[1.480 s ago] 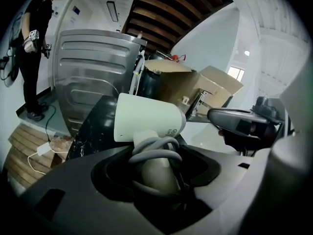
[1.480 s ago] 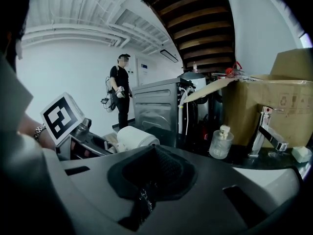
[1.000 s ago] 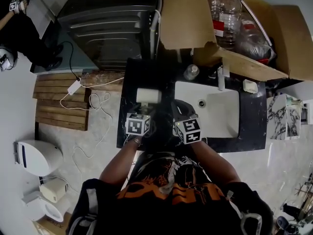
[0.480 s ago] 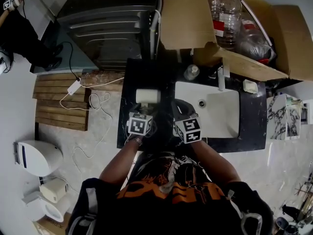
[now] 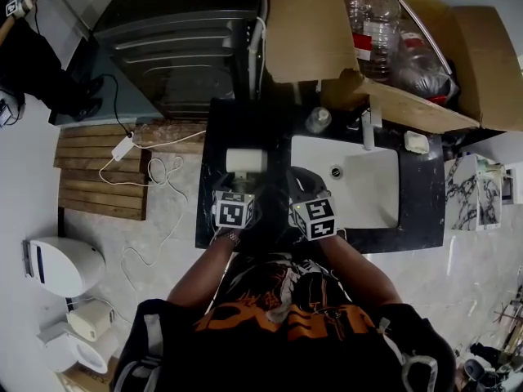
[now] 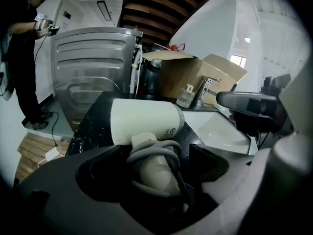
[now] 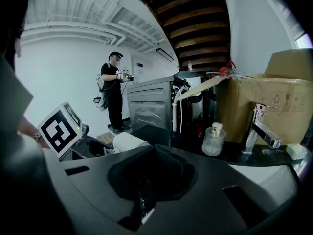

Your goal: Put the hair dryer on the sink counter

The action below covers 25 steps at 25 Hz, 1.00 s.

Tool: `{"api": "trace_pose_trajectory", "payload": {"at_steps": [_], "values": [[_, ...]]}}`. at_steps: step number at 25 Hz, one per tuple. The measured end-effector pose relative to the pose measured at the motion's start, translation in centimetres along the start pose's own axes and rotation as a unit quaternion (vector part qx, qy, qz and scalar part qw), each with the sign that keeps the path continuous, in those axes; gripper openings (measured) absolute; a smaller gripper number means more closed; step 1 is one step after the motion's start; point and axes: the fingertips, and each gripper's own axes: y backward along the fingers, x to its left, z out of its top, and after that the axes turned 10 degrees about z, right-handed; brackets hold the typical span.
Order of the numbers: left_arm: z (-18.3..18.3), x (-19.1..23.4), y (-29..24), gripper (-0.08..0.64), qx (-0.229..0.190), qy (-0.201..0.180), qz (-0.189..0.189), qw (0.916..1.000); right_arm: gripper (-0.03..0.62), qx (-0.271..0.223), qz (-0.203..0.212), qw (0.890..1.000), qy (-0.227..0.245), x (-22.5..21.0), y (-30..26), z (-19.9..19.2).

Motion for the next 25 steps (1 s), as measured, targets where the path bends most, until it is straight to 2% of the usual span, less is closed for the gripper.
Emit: {"api": "trace_pose_trajectory", "payload": {"at_steps": [4,14,20,25], "values": [[0.2,0.3,0.3,0.434,-0.01,0.003,0.004,0.9999,0.014,-0.002,-0.001,1.0,0.002,0.1,0.2,0.1],[2.7,1.2,3.2,0.431,-0.083,0.004,0.024,0.9963,0.014,0.001,0.013,1.0,0.005,1.5,0.0,-0.2],[5.1,0.6,5.4,0.431,-0.132,0.007,0.016,0.9911,0.014,-0.007,0.015,1.0,0.009,1.9,0.4,0.8],[8.5,-0.6,8.2,0.428,-0.193,0.0,0.004,0.9812,0.014,-0.031,0.017,0.999,0.014,2.4,1.7,3.2]]}}
